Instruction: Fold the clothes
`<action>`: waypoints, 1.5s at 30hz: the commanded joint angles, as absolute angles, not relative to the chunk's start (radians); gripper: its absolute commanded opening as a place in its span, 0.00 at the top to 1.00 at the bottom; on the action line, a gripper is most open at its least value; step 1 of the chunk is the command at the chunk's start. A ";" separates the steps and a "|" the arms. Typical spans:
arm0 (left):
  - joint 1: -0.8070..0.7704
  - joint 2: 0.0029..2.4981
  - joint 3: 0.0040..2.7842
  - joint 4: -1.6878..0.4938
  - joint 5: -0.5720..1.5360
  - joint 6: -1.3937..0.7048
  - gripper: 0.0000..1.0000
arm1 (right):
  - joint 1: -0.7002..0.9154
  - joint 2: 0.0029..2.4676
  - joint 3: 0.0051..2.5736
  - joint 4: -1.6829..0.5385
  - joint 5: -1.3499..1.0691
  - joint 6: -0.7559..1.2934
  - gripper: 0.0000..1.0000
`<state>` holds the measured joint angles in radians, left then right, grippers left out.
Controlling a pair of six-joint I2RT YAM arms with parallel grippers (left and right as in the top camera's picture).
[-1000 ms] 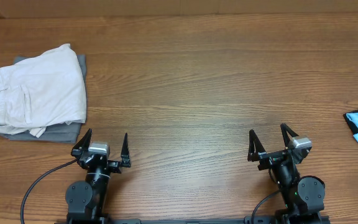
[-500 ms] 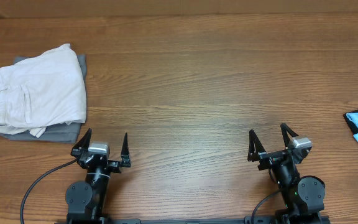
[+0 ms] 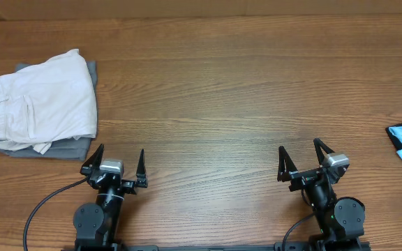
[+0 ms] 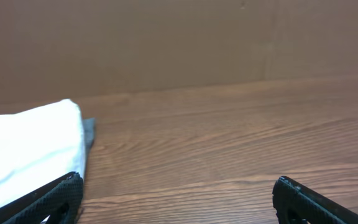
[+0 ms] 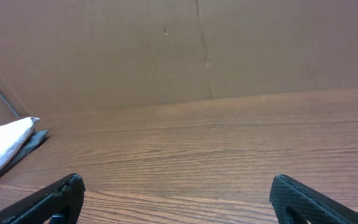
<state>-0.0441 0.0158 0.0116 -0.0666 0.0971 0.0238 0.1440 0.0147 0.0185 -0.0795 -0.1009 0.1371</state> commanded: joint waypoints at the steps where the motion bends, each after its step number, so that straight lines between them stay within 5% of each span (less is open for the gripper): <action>1: -0.046 0.004 0.005 -0.062 0.156 -0.043 0.00 | 0.139 0.003 0.008 -0.072 -0.111 0.134 0.00; 9: -0.046 0.004 0.014 -0.043 0.267 -0.232 0.00 | 0.139 0.003 0.013 -0.038 -0.313 0.144 0.00; 19: -0.046 0.044 0.288 -0.210 0.173 -0.149 0.00 | 0.139 0.058 0.210 -0.109 -0.314 0.266 0.00; 29: -0.046 0.492 0.764 -0.585 0.027 -0.127 0.00 | 0.139 0.601 0.658 -0.490 -0.274 0.257 0.00; 41: -0.046 1.061 1.244 -0.968 0.124 -0.101 0.00 | 0.132 1.261 1.159 -0.902 -0.289 0.260 0.00; 45: -0.046 1.131 1.260 -0.983 0.225 -0.097 0.00 | 0.016 1.375 1.222 -0.930 -0.242 0.364 0.00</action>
<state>-0.0441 1.0981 1.2278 -0.9756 0.1272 -0.1261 0.1020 1.3262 1.1572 -0.9291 -0.2802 0.2878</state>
